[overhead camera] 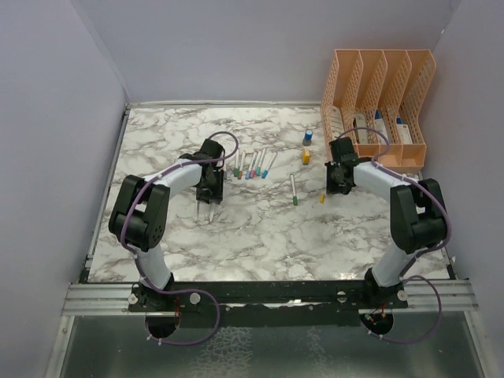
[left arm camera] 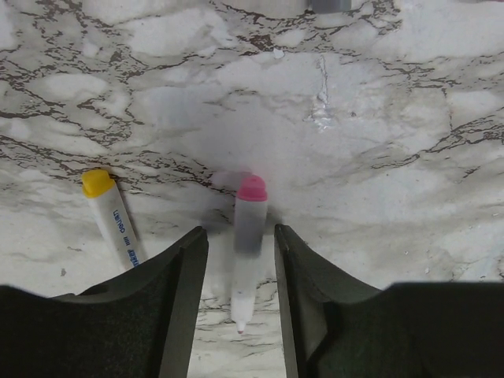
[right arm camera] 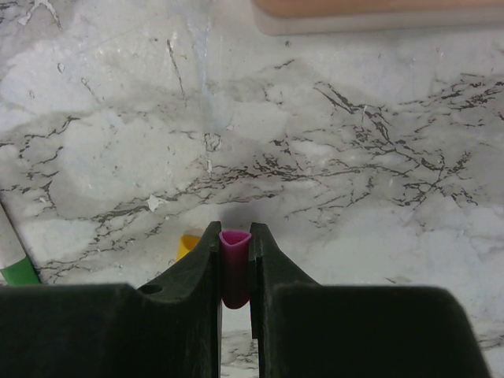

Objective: Open the pen caps

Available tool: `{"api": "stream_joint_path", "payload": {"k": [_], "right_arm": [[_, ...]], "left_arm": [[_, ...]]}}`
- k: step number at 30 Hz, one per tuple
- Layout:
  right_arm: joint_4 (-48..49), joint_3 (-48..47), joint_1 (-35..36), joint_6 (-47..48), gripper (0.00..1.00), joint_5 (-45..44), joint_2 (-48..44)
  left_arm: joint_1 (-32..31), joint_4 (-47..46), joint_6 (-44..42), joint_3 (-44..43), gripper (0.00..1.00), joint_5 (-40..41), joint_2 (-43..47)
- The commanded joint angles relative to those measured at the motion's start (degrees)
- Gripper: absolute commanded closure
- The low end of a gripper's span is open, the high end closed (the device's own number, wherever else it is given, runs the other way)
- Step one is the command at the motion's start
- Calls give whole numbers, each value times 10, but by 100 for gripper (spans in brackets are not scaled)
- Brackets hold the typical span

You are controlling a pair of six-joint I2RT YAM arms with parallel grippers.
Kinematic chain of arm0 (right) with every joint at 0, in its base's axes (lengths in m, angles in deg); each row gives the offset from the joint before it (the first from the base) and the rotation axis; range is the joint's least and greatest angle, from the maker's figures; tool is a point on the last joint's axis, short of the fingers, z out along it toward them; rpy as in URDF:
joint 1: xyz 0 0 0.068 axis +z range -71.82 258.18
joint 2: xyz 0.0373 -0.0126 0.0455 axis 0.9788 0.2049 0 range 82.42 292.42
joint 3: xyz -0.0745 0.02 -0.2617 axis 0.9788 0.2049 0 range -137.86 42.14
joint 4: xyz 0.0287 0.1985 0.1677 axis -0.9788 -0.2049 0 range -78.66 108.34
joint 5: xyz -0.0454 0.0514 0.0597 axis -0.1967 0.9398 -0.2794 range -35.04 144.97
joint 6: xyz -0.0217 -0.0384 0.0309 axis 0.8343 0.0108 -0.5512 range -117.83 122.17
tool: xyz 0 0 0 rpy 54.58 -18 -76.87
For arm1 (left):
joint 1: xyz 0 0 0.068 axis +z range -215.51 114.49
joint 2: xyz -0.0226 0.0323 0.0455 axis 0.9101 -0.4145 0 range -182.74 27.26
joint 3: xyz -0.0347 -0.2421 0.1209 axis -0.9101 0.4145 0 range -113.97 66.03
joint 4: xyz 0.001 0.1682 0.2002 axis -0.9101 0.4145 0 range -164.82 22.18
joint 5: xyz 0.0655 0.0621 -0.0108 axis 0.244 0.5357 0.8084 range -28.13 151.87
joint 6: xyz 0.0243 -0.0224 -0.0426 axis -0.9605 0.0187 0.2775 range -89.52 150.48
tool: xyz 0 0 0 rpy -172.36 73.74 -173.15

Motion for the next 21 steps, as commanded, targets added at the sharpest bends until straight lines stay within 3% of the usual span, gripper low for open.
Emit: {"api": "stream_joint_path", "payload": {"k": [1, 11, 14, 21], "right_arm": [[19, -29, -7, -7, 92, 14, 22], [27, -52, -13, -17, 75, 30, 44], [27, -59, -13, -17, 62, 32, 44], [23, -71, -13, -15, 61, 30, 15]], "left_arm": [[0, -4, -4, 6, 51, 17, 7], [1, 7, 6, -22, 44, 19, 57], [0, 10, 9, -33, 39, 23, 84], [0, 8, 23, -47, 33, 31, 125]]}}
